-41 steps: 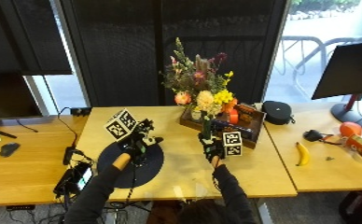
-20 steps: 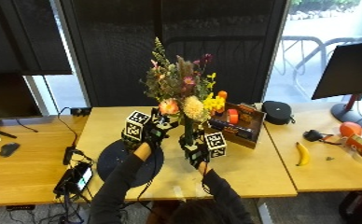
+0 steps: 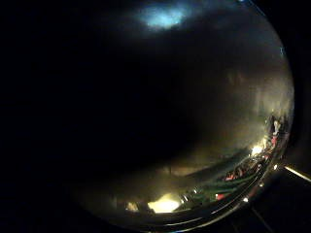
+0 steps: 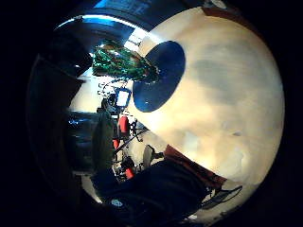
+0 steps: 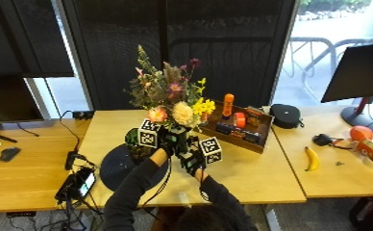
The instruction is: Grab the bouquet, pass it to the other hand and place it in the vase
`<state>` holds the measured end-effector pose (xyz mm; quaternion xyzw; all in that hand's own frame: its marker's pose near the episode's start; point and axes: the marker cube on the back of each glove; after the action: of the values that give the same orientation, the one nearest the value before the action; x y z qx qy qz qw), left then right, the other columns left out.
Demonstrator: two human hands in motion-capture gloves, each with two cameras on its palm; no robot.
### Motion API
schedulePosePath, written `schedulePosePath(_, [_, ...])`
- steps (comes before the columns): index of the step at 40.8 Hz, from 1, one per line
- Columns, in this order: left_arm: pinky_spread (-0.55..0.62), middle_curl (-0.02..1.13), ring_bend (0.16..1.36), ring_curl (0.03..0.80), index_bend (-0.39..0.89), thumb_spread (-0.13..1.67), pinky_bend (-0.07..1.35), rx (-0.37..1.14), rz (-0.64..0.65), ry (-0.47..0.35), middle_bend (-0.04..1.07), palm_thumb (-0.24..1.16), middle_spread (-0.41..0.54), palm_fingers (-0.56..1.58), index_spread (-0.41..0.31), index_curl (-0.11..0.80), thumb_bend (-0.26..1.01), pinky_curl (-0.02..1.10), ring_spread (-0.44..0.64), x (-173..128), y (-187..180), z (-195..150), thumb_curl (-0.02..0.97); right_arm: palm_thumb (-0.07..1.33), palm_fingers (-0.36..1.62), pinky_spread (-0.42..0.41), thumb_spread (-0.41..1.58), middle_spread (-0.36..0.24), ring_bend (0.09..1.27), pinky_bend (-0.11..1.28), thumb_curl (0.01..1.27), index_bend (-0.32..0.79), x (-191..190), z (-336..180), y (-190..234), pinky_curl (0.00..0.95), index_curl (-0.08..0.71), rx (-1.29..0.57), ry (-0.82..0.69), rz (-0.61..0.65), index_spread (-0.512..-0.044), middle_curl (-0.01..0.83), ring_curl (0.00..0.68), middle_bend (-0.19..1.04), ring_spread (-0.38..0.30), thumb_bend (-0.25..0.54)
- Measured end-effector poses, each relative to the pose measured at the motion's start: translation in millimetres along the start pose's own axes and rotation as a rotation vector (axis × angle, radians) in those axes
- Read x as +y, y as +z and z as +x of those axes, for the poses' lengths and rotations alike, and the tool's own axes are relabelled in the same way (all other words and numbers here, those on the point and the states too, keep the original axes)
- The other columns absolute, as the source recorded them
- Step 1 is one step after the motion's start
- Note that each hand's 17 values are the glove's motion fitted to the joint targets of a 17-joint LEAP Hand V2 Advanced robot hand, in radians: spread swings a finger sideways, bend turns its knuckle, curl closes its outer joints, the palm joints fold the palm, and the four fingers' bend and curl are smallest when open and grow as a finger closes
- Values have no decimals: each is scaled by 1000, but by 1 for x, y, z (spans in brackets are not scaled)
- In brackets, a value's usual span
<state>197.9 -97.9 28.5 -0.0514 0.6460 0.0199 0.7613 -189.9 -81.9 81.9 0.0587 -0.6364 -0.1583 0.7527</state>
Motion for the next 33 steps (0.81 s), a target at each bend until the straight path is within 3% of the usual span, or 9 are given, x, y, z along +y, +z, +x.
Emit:
schedulePosePath(1, [301,353,530,281,178,919,398,5,10,-9,323,596,45,444,5,330,-19,315,120,0,-1,0,380,1079,1264,-253,1059,-180,672,535,334,281,0,0,1,473,687,1,0,-3,-241,689,559,575,-217,-13])
schedulePosePath(2, [263,399,518,289,268,917,297,10,18,-19,426,628,-16,584,-36,364,-3,290,60,1,-2,0,388,1076,1264,-253,1059,-180,672,535,332,280,0,0,2,473,688,3,1,-5,-241,689,559,575,-217,-16])
schedulePosePath(5, [191,397,494,272,323,911,172,15,55,-35,482,656,-91,754,-91,385,-10,256,-41,1,-5,-1,393,1072,1262,-253,1059,-180,670,537,331,280,1,1,5,473,693,10,0,-23,-241,690,558,577,-218,-16])
schedulePosePath(6, [105,422,533,295,371,910,163,12,74,-31,544,677,-127,989,-123,407,-4,260,-113,2,-6,-1,398,1075,1259,-253,1059,-180,671,539,332,276,2,2,7,473,692,10,1,-35,-241,690,559,575,-218,-13])
schedulePosePath(8, [1,412,532,285,366,902,166,6,119,-14,548,696,-162,1129,-157,411,-8,249,-171,5,-7,-1,405,1078,1259,-256,1059,-180,670,538,332,273,6,1,13,473,693,7,5,-61,-240,690,559,575,-217,-12])
schedulePosePath(10, [-99,448,602,334,378,891,232,-2,160,5,577,716,-189,1299,-193,434,-10,293,-220,10,-8,1,413,1078,1255,-258,1052,-180,670,540,334,259,10,1,18,472,692,7,13,-81,-242,689,557,575,-219,-13])
schedulePosePath(20, [-299,549,733,433,483,898,426,-89,272,92,697,709,-281,1468,-301,519,-28,411,-329,21,-19,15,422,1058,1175,-264,988,-191,627,500,346,191,11,1,28,454,656,-37,17,-170,-251,658,540,511,-223,-25])
schedulePosePath(29, [-377,590,817,478,543,957,563,-109,316,137,780,741,-316,1434,-346,572,-17,479,-362,21,-33,47,434,1045,1071,-244,911,-203,521,419,376,157,7,-5,12,421,599,-6,-13,-184,-267,592,500,372,-231,-25])
schedulePosePath(33, [-393,603,841,490,559,965,591,-123,364,152,805,750,-323,1407,-356,589,-17,496,-366,21,-44,61,443,1019,958,-192,890,-205,485,363,379,127,3,-6,2,403,561,-24,-27,-178,-276,564,485,316,-234,-35])
